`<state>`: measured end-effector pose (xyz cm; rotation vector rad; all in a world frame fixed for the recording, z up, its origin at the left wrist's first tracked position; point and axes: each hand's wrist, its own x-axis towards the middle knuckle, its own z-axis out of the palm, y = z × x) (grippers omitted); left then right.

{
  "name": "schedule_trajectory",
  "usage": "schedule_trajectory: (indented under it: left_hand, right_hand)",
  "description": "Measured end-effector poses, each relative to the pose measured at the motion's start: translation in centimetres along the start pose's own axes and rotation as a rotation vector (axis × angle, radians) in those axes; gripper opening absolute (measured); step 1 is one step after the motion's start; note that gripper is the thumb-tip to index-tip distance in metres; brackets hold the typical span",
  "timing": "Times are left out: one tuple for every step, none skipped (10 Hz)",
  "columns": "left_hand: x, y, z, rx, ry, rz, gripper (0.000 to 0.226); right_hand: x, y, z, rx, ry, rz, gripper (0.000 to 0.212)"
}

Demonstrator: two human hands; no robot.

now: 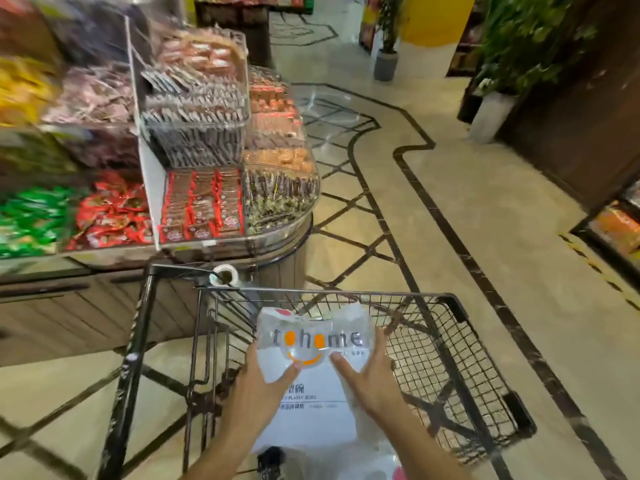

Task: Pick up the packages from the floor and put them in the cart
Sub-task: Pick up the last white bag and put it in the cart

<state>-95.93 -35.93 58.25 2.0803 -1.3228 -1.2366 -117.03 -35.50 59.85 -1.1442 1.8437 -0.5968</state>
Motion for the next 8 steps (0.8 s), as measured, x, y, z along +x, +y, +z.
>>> schedule_trajectory:
  left_hand:
    - [0.6, -1.9, 2.2, -0.073, -0.031, -0.124, 0.117]
    - [0.7, -1.9, 3.1, -0.111, -0.027, -0.16, 0.115]
    - [0.5, -1.8, 3.3, -0.103, -0.044, -0.199, 0.111]
    - [0.3, -1.1, 3.2, -0.071, -0.036, -0.204, 0.106]
    - [0.2, -0.7, 3.0, 0.015, 0.001, -0.145, 0.101]
    - [-0.1, -0.2, 2.2, 0.144, 0.029, -0.068, 0.1]
    - [-0.4, 1.3, 0.7, 0.385, 0.04, 0.07, 0.106]
    - [0.2, 4.6, -1.3, 0.645, 0.109, 0.224, 0.127]
  right_hand:
    - [0.4, 1.3, 1.0, -0.094, -0.041, 0.072, 0.113]
    - [1.6, 1.3, 0.9, -0.166, -0.065, 0.08, 0.111]
    - [2.8, 1.5, 0.7, -0.231, -0.108, 0.075, 0.112]
    - [3.0, 1.2, 0.4, -0.246, -0.122, 0.07, 0.112]
    - [3.7, 1.4, 0.1, -0.246, -0.133, 0.056, 0.115]
    - [3.9, 0.8, -0.6, -0.297, -0.184, 0.057, 0.117]
    - [3.9, 0.3, -1.7, -0.39, -0.18, 0.024, 0.113]
    - [3.8, -1.3, -3.8, -0.484, -0.119, -0.021, 0.107]
